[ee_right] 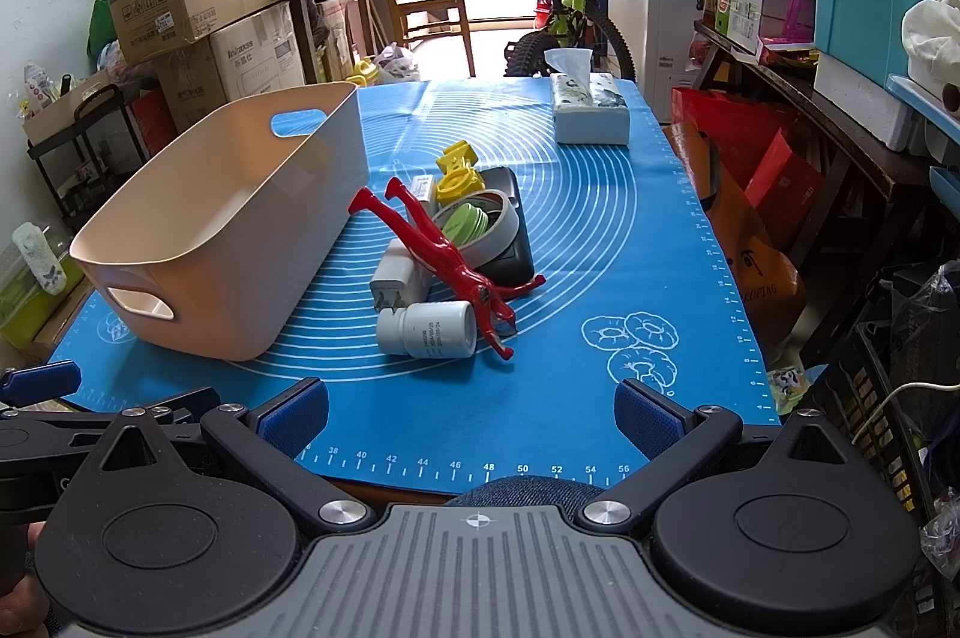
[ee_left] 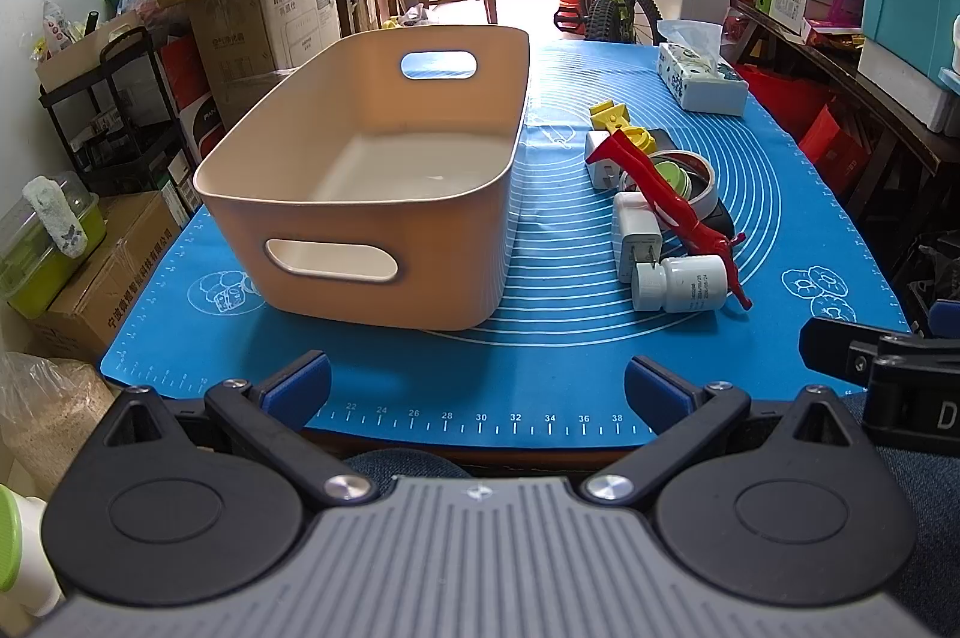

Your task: Organize rigid objects

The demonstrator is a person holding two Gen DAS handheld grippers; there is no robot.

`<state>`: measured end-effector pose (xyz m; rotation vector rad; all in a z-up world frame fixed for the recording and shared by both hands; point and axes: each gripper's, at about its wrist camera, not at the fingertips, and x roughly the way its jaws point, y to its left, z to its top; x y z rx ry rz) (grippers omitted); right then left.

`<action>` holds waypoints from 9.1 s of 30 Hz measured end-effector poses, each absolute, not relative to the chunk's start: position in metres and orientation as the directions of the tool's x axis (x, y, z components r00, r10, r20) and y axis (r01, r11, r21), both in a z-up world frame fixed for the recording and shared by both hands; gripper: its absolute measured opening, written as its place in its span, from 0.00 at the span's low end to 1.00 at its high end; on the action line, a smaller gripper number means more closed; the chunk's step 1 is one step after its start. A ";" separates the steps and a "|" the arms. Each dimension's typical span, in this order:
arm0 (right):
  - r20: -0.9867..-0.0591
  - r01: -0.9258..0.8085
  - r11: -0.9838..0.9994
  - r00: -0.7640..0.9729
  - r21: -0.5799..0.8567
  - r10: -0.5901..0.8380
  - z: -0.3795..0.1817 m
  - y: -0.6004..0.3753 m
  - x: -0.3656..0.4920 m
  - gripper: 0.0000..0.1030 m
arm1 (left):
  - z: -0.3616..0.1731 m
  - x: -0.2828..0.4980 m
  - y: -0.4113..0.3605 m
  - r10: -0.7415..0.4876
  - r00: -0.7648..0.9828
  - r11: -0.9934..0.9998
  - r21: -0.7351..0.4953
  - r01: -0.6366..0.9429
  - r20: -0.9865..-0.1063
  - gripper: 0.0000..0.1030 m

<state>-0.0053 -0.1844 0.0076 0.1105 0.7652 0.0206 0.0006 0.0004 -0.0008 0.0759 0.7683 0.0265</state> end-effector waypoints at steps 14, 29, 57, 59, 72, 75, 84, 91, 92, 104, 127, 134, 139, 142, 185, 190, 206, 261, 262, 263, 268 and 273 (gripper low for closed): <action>-0.675 0.035 0.991 0.736 0.127 0.060 0.018 -0.184 0.000 0.98 | 0.013 0.014 0.013 0.057 0.719 0.998 0.065 -0.017 -0.692 1.00; -0.656 0.041 0.989 0.752 0.141 0.062 0.019 -0.158 0.052 0.98 | 0.049 0.089 0.078 0.086 0.741 0.995 0.090 -0.035 -0.666 0.99; -0.789 0.171 0.974 0.614 0.149 0.013 -0.051 -0.147 0.128 0.98 | 0.013 0.204 0.163 0.091 0.608 0.996 0.062 -0.069 -0.788 0.71; -0.795 0.170 0.975 0.607 0.146 0.014 -0.053 -0.146 0.129 0.98 | 0.009 0.205 0.166 0.086 0.593 0.996 0.052 -0.075 -0.800 0.67; -0.845 0.165 0.981 0.535 0.105 0.000 -0.064 -0.138 0.143 0.98 | 0.003 0.213 0.170 0.049 0.550 0.999 0.033 -0.040 -0.834 0.28; -0.854 0.158 0.984 0.520 0.083 -0.011 -0.068 -0.134 0.147 0.96 | 0.003 0.211 0.168 0.030 0.555 1.000 0.025 -0.016 -0.831 0.18; -0.881 0.166 0.986 0.468 0.022 -0.059 -0.077 -0.129 0.157 0.84 | 0.002 0.211 0.171 -0.012 0.558 1.000 -0.021 -0.010 -0.830 0.07; -0.883 0.160 0.986 0.467 0.040 -0.040 -0.076 -0.130 0.156 0.70 | 0.002 0.211 0.169 -0.001 0.559 1.000 -0.004 -0.004 -0.829 0.07; -0.881 0.157 0.987 0.471 0.042 -0.038 -0.075 -0.129 0.155 0.69 | 0.001 0.211 0.169 0.001 0.557 1.000 -0.004 -0.007 -0.830 0.08; -0.873 0.162 0.977 0.485 0.142 0.047 -0.060 -0.146 0.138 0.68 | 0.003 0.209 0.170 -0.009 0.562 1.000 -0.019 -0.011 -0.827 0.08; -0.829 0.148 0.968 0.552 0.204 0.090 -0.041 -0.160 0.131 0.68 | 0.002 0.209 0.169 -0.006 0.565 1.000 -0.013 -0.007 -0.825 0.08; -0.855 0.138 0.970 0.507 0.202 0.106 -0.057 -0.161 0.139 0.68 | 0.002 0.209 0.169 -0.005 0.565 1.000 -0.010 -0.006 -0.825 0.08; -0.875 0.147 0.970 0.474 0.194 0.103 -0.064 -0.159 0.143 0.68 | 0.002 0.208 0.168 -0.003 0.566 1.000 -0.006 -0.004 -0.825 0.08; -0.887 0.157 0.969 0.450 0.191 0.102 -0.068 -0.159 0.144 0.69 | 0.002 0.208 0.168 -0.002 0.566 1.000 -0.005 -0.004 -0.825 0.08; -0.721 -0.033 0.994 0.686 0.106 0.100 0.038 -0.117 0.160 0.62 | 0.002 0.207 0.163 0.007 0.565 1.000 0.012 0.005 -0.825 0.08; -0.681 -0.096 0.990 0.718 0.106 0.143 0.056 -0.092 0.182 0.62 | 0.002 0.207 0.163 0.008 0.565 1.000 0.013 0.005 -0.825 0.08; -0.755 -0.260 0.964 0.620 0.060 0.214 0.021 0.000 0.230 0.62 | 0.002 0.207 0.163 0.002 0.564 1.000 0.012 0.013 -0.826 0.08; -0.850 -0.033 0.999 0.526 0.012 0.027 -0.020 -0.175 0.169 0.72 | 0.003 0.207 0.164 -0.001 0.564 1.000 0.009 0.016 -0.826 0.08; -0.859 -0.034 0.999 0.511 0.014 0.029 -0.026 -0.177 0.169 0.72 | 0.003 0.207 0.164 -0.001 0.564 1.000 0.010 0.016 -0.826 0.08; -0.866 -0.036 0.999 0.499 0.011 0.027 -0.030 -0.177 0.169 0.72 | 0.003 0.207 0.164 -0.001 0.564 1.000 0.010 0.016 -0.826 0.08; -0.896 -0.061 0.998 0.444 -0.004 0.024 -0.049 -0.174 0.172 0.72 | 0.003 0.207 0.164 -0.001 0.564 1.000 0.010 0.016 -0.826 0.08; -0.911 -0.060 0.998 0.413 -0.017 0.010 -0.064 -0.173 0.173 0.72 | 0.003 0.207 0.164 -0.001 0.564 1.000 0.009 0.016 -0.826 0.08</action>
